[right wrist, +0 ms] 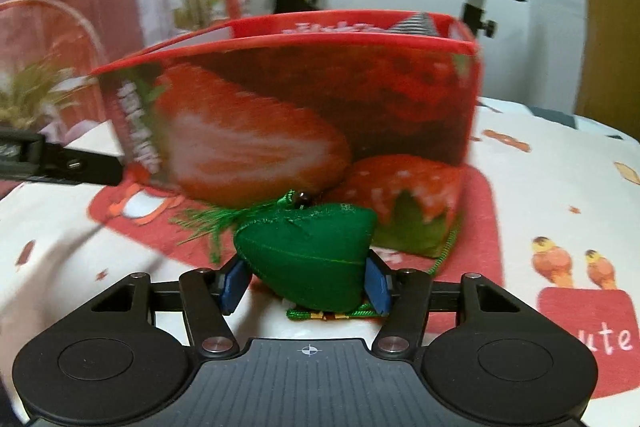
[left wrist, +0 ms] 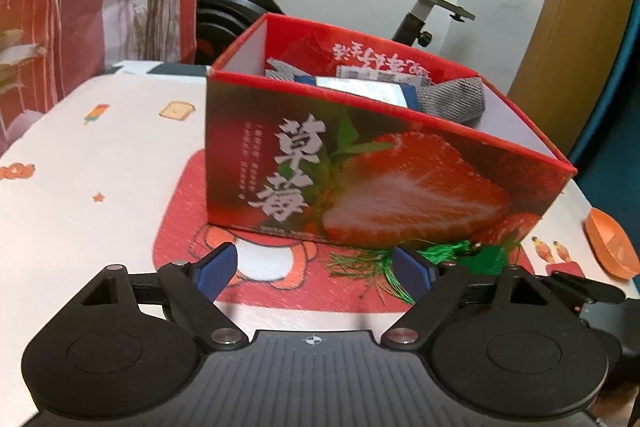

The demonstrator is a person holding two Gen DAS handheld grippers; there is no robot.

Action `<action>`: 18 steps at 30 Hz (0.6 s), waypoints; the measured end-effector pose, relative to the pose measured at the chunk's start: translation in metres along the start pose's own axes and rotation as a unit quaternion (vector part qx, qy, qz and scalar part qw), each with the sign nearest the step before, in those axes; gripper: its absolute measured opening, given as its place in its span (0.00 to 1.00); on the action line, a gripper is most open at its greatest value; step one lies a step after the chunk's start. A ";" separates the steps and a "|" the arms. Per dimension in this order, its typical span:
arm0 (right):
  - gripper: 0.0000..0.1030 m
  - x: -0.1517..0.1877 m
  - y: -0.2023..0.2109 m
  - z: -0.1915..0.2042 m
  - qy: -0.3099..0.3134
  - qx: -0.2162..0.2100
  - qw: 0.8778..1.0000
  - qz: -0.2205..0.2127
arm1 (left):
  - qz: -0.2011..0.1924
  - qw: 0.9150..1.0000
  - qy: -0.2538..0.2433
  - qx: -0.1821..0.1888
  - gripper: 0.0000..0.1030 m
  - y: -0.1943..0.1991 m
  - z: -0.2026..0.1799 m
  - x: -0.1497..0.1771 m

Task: Organize soft objects
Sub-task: 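Close the right gripper on the green felt pouch while the left gripper closes on it too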

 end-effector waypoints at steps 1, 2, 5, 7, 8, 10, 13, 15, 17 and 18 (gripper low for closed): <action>0.53 0.001 0.001 0.004 0.004 -0.008 1.000 0.002 | 0.003 1.000 0.002 0.005 0.83 -0.001 -0.001 0.001; 0.53 0.002 0.001 0.009 0.007 -0.014 1.000 0.005 | 0.007 1.000 0.003 0.010 0.83 -0.002 -0.002 0.002; 0.53 0.005 0.003 0.024 0.024 -0.030 0.999 0.014 | 0.013 1.000 0.001 0.027 0.83 -0.001 -0.007 0.007; 0.53 0.008 0.004 0.033 0.032 -0.044 0.998 0.019 | 0.017 0.999 -0.001 0.039 0.83 0.000 -0.012 0.010; 0.53 0.009 0.005 0.038 0.035 -0.050 0.998 0.021 | 0.020 0.999 -0.001 0.047 0.83 0.000 -0.014 0.011; 0.53 0.011 0.006 0.045 0.040 -0.057 0.997 0.024 | 0.025 0.998 0.001 0.065 0.83 0.000 -0.017 0.014; 0.54 0.011 0.007 0.052 0.042 -0.069 0.996 0.028 | 0.033 0.995 0.003 0.091 0.83 0.000 -0.022 0.017; 0.55 0.011 0.007 0.054 0.040 -0.079 0.996 0.031 | 0.038 0.994 0.003 0.105 0.83 -0.001 -0.024 0.020; 0.56 0.011 0.006 0.054 0.041 -0.079 0.995 0.038 | 0.043 0.992 0.006 0.121 0.78 -0.003 -0.025 0.023; 0.57 0.012 0.006 0.054 0.040 -0.081 0.995 0.040 | 0.047 0.991 0.007 0.128 0.72 -0.005 -0.026 0.024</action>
Point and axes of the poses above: each gripper's, at about its wrist camera, not at the fingertips, and y roughly against the way its jaws point, z to its left, x to its underside, the point moved 2 cm from there along -y, roughly the way its jaws point, and after that the axes turned 3 degrees about -y, right-handed, at the moved point
